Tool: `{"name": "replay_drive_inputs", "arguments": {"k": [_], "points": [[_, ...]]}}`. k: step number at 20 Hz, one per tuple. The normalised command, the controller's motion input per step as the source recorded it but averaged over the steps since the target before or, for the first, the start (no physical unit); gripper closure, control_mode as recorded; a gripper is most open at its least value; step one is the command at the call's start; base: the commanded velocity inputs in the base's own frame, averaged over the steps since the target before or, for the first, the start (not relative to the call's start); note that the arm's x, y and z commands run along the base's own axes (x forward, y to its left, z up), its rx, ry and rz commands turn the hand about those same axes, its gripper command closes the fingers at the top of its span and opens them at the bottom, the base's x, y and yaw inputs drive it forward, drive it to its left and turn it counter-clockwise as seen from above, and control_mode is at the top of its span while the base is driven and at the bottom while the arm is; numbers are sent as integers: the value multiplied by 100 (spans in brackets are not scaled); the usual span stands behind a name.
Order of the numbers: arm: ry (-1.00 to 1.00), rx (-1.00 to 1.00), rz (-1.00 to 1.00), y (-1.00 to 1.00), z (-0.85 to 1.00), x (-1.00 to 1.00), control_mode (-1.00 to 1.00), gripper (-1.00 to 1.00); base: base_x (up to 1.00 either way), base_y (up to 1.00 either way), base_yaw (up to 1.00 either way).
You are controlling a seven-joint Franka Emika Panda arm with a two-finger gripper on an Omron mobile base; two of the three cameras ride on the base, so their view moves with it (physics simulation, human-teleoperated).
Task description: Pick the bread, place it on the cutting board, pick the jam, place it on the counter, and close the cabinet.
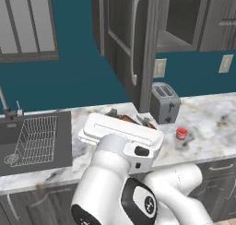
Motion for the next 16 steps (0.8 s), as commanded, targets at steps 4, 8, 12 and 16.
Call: {"name": "replay_drive_inputs", "arguments": {"k": [4, 8, 12, 16], "points": [[-16, 0, -12, 10, 23, -46, -100, -100, 0, 0, 0], [-12, 0, -16, 9, 42, -7, -100, -100, 0, 0, 0], [-5, 0, -21, 1, 35, 5, -100, -100, 0, 0, 0], [0, 0, -21, 1, 27, 39, -100, -100, 0, 0, 0]]}}
